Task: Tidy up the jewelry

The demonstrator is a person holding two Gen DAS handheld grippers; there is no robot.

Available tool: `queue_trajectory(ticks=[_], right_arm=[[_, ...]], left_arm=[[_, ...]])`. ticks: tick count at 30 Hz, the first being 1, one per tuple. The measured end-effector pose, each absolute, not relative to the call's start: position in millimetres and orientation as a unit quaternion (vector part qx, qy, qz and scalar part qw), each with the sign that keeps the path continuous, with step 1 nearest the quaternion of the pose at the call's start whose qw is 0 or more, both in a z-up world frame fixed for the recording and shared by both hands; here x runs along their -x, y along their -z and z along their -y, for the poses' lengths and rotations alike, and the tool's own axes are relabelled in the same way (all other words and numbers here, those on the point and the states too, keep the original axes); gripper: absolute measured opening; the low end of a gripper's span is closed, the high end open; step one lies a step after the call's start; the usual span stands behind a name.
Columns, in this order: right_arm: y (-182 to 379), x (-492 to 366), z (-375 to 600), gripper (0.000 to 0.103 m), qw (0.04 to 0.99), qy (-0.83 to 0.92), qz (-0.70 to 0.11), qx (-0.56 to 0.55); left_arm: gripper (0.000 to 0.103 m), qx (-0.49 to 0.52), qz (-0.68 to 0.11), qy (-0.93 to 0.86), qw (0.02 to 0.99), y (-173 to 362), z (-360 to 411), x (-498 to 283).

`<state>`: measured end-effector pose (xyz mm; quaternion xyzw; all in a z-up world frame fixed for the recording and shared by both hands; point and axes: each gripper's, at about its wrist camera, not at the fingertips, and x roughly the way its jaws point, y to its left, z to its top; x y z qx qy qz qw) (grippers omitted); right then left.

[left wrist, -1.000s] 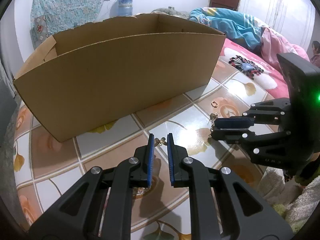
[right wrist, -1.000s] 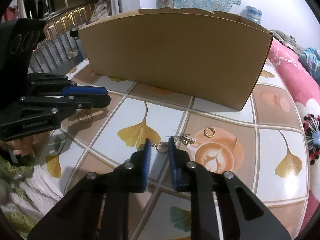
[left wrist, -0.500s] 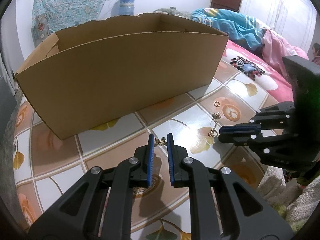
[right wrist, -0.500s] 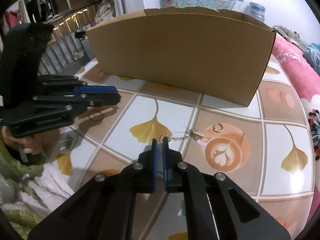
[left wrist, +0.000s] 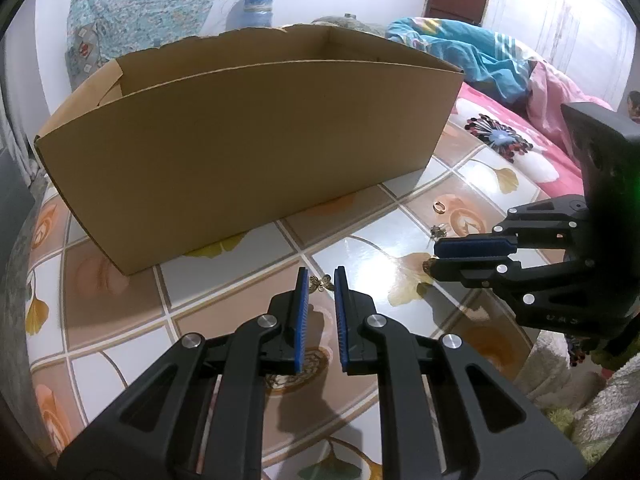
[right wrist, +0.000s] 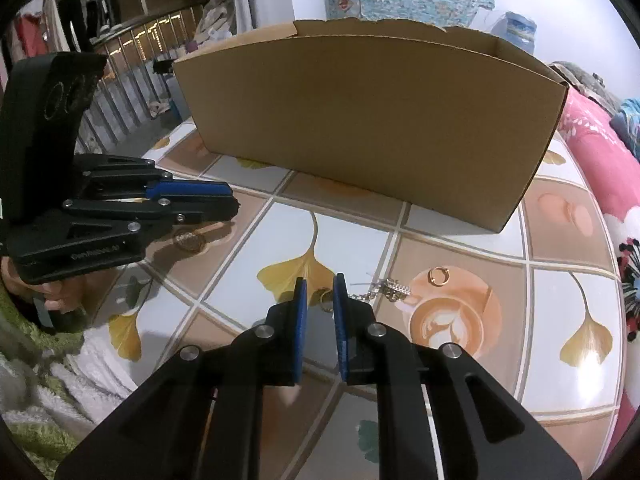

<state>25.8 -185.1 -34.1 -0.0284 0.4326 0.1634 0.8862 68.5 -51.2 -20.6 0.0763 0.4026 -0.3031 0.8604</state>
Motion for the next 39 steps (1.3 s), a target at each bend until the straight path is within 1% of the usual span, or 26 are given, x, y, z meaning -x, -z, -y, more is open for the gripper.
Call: queue_trajectory(ticks=[15, 16, 18, 29, 31, 32, 35, 39], right_arm=[[33.7, -31.6, 181.7, 0.014, 0.885, -0.157, -0.437, 0.039], [33.3, -31.7, 182.2, 0.015, 0.885, -0.159, -0.436, 0.037], [33.1, -33.1, 183.0, 0.023, 0.885, -0.158, -0.436, 0.036], [35.5, -35.1, 185.1, 0.023, 0.881, -0.164, -0.442, 0.041], [35.6, -36.0, 184.6, 0.022, 0.88, -0.165, -0.442, 0.043], [35.7, -36.3, 184.5, 0.017, 0.88, -0.165, -0.443, 0.044], [36.1, -37.7, 185.2, 0.012, 0.88, -0.166, -0.444, 0.043], [35.7, -37.8, 184.8, 0.009, 0.878, -0.169, -0.444, 0.051]], left_arm=[[0.012, -0.073, -0.404, 0.306, 0.859, 23.2, 49.7, -70.0], [0.012, -0.074, -0.405, 0.305, 0.859, 23.3, 49.8, -70.1], [0.012, -0.073, -0.406, 0.306, 0.858, 23.6, 49.7, -70.2], [0.012, -0.07, -0.408, 0.305, 0.858, 25.2, 49.1, -71.1], [0.012, -0.07, -0.408, 0.305, 0.858, 25.4, 48.1, -71.5], [0.012, -0.07, -0.408, 0.306, 0.858, 25.4, 48.5, -71.1], [0.012, -0.07, -0.408, 0.305, 0.857, 25.5, 48.0, -71.5], [0.012, -0.07, -0.408, 0.305, 0.858, 25.4, 48.2, -71.1]])
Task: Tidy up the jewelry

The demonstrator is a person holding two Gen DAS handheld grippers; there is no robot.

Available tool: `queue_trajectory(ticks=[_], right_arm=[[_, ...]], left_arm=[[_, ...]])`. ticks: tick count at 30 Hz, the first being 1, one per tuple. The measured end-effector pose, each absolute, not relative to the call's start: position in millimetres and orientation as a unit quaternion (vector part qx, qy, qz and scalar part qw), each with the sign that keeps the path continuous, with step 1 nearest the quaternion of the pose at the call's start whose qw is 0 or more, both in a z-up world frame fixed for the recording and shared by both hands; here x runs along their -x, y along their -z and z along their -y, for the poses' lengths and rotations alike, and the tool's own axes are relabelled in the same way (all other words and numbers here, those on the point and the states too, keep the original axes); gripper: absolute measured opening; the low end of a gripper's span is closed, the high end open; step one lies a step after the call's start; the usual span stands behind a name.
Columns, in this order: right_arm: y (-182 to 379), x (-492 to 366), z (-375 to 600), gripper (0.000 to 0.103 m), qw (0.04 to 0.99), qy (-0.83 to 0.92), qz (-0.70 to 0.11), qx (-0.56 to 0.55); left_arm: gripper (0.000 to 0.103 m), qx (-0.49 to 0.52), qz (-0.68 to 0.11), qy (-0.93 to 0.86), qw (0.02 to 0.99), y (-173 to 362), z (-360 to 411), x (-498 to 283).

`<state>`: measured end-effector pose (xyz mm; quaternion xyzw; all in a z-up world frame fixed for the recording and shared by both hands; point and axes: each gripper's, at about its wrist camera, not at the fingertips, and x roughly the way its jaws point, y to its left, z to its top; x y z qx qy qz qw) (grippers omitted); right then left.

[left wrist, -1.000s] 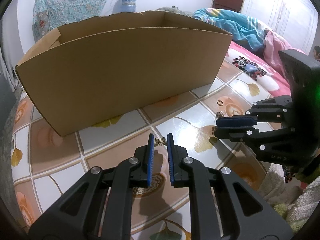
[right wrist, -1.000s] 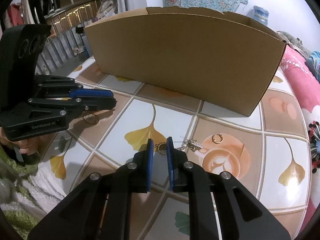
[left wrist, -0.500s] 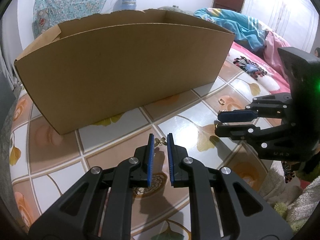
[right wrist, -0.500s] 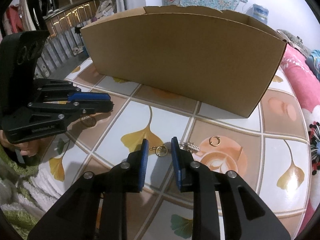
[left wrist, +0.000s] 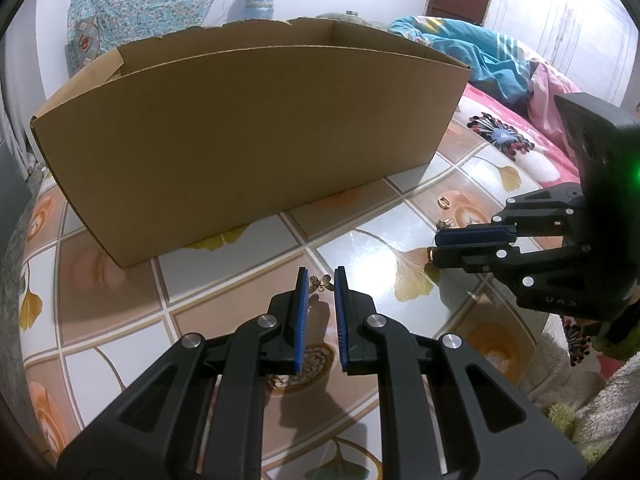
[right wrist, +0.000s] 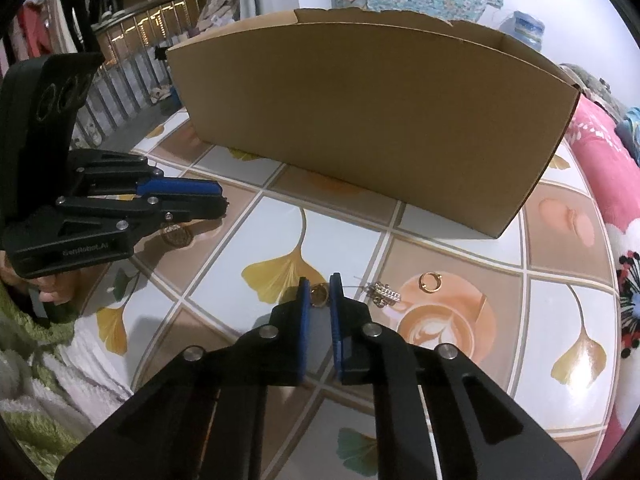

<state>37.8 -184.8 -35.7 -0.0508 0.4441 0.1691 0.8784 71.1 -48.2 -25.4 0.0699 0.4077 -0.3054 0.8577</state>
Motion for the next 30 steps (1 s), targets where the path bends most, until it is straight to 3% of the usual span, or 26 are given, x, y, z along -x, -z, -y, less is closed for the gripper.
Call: queue_trajectory(ticks=[20, 22, 26, 30], right_arm=[[18.7, -28.6, 204.4, 0.004, 0.889, -0.183, -0.42, 0.0], [20.2, -29.5, 204.6, 0.006, 0.887, -0.181, -0.424, -0.003], [24.2, -30.2, 197.7, 0.025, 0.885, -0.185, -0.427, 0.019], [29.4, -32.8, 187.7, 0.025, 0.878, -0.192, -0.434, 0.055]], left_arm=[[0.012, -0.067, -0.408, 0.304, 0.858, 26.7, 46.9, -71.6], [0.012, -0.067, -0.408, 0.304, 0.858, 26.7, 47.0, -71.3], [0.012, -0.067, -0.408, 0.304, 0.858, 26.5, 46.7, -71.0], [0.012, -0.068, -0.41, 0.304, 0.858, 27.1, 47.1, -70.2]])
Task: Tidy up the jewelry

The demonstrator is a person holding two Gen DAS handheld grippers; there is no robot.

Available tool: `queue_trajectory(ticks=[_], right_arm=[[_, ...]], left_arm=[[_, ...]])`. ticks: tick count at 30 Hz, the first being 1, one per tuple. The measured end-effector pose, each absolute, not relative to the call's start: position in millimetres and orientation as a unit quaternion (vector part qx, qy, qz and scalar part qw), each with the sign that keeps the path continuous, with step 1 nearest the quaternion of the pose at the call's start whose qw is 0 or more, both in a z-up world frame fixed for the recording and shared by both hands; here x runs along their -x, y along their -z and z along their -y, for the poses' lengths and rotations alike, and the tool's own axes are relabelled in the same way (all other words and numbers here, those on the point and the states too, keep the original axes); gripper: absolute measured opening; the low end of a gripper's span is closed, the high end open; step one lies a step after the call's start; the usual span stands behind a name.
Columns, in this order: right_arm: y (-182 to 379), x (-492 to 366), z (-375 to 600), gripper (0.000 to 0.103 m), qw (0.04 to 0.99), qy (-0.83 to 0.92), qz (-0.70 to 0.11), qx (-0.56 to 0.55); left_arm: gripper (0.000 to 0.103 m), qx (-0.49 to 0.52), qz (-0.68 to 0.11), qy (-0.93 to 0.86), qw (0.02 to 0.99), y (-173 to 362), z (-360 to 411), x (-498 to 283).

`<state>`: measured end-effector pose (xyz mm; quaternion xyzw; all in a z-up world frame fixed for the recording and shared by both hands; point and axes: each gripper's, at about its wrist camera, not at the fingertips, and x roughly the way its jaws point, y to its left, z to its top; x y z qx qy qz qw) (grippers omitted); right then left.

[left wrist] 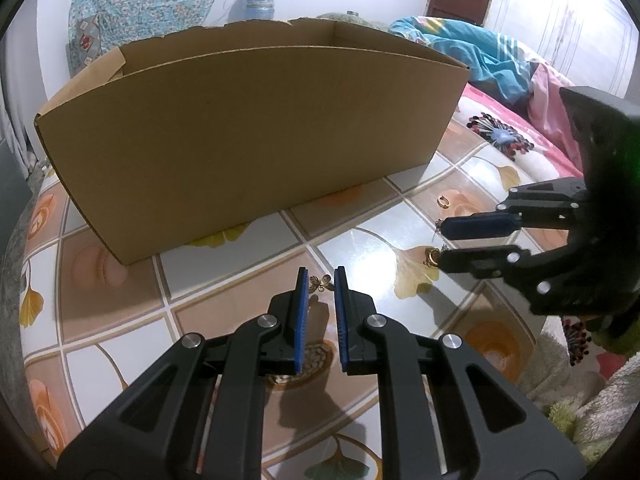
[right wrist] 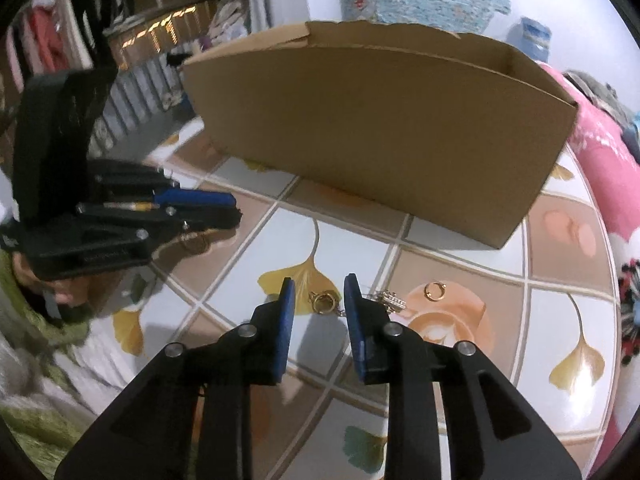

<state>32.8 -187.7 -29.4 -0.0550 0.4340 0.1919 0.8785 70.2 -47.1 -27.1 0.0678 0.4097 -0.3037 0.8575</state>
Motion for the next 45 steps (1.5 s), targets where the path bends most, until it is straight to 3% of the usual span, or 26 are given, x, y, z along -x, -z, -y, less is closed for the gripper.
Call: queue_trajectory(ticks=[4, 8, 17, 19, 34, 37, 39, 45], right_arm=[[35.7, -34.6, 179.6, 0.024, 0.87, -0.2, -0.441, 0.094], [35.2, -37.4, 179.6, 0.012, 0.862, -0.217, -0.447, 0.097], [34.7, -37.3, 180.7, 0.011, 0.863, -0.22, -0.447, 0.085], [34.3, -37.1, 180.9, 0.004, 0.864, -0.22, -0.445, 0.083], [26.8, -25.6, 179.3, 0.004, 0.864, -0.226, -0.445, 0.07], [28.2, -24.2, 181.0, 0.007, 0.865, -0.215, -0.45, 0.063], [30.5, -24.9, 183.4, 0.017, 0.865, -0.206, -0.455, 0.052], [33.7, -29.9, 185.6, 0.018, 0.864, -0.198, -0.462, 0.025]], left_arm=[[0.012, -0.068, -0.41, 0.303, 0.858, 26.7, 46.1, -69.3], [0.012, -0.067, -0.411, 0.303, 0.857, 27.0, 45.2, -69.5], [0.012, -0.066, -0.412, 0.303, 0.857, 28.4, 45.0, -71.1], [0.012, -0.066, -0.412, 0.302, 0.857, 28.6, 44.6, -71.3], [0.012, -0.066, -0.406, 0.299, 0.861, 24.9, 42.8, -67.5], [0.012, -0.065, -0.407, 0.299, 0.861, 23.9, 42.6, -66.7], [0.012, -0.065, -0.407, 0.3, 0.86, 23.9, 42.4, -66.6], [0.012, -0.061, -0.41, 0.299, 0.859, 25.4, 39.6, -67.4]])
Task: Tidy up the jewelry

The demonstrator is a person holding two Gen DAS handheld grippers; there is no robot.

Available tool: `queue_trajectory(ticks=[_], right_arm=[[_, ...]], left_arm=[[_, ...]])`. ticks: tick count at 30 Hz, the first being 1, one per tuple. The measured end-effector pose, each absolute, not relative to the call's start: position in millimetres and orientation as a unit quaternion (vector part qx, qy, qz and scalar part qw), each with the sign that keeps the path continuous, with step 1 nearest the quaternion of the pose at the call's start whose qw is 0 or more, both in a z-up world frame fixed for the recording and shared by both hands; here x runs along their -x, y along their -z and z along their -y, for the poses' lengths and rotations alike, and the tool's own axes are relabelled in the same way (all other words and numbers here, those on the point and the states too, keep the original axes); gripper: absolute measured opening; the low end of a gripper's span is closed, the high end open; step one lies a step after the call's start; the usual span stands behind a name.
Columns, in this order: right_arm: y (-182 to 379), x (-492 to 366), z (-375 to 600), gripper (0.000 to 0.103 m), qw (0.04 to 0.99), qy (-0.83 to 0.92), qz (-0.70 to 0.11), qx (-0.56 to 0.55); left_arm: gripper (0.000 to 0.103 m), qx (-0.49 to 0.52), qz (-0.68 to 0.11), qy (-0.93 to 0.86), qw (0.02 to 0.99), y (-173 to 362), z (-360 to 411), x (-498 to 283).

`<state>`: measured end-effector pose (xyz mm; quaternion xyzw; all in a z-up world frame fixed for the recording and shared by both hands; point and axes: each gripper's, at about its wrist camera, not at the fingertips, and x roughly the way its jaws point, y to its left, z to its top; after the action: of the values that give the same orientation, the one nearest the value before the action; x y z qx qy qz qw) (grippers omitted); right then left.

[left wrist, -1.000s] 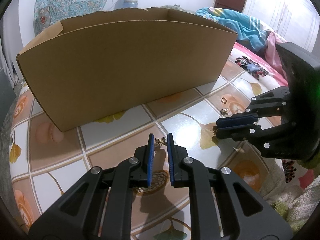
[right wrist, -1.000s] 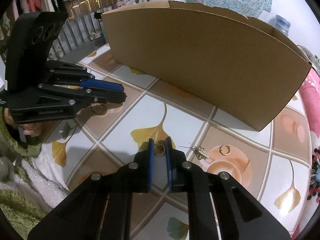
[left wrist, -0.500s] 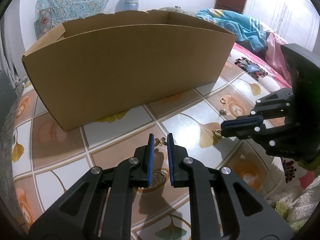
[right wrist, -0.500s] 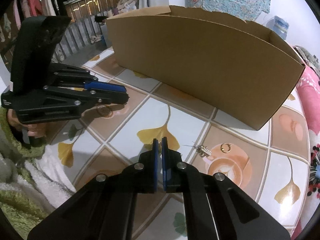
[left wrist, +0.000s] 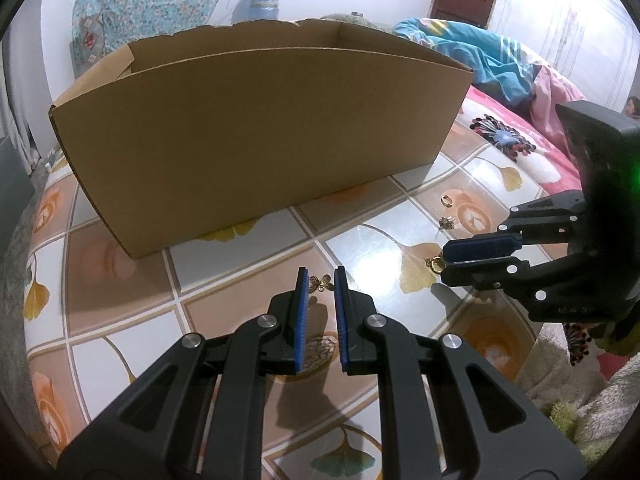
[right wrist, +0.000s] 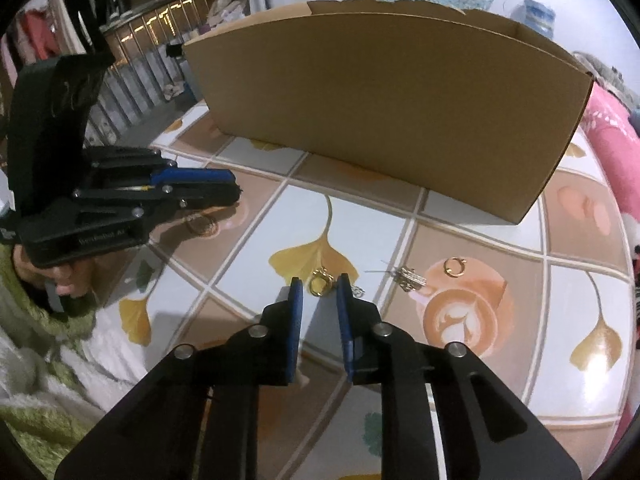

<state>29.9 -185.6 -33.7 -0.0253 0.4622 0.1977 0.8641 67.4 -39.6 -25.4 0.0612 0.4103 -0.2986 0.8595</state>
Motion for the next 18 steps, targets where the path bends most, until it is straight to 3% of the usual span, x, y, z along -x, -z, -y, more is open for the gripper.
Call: queue_trajectory(ticks=[16, 18], right_arm=[[33.4, -35.5, 163.7, 0.018, 0.868, -0.181, -0.458, 0.06], [33.5, -35.7, 161.1, 0.012, 0.868, -0.178, -0.458, 0.066]], left_arm=[[0.012, -0.058, -0.412, 0.299, 0.859, 28.3, 37.7, -69.4], [0.012, -0.058, -0.412, 0.299, 0.859, 28.6, 37.6, -69.5]])
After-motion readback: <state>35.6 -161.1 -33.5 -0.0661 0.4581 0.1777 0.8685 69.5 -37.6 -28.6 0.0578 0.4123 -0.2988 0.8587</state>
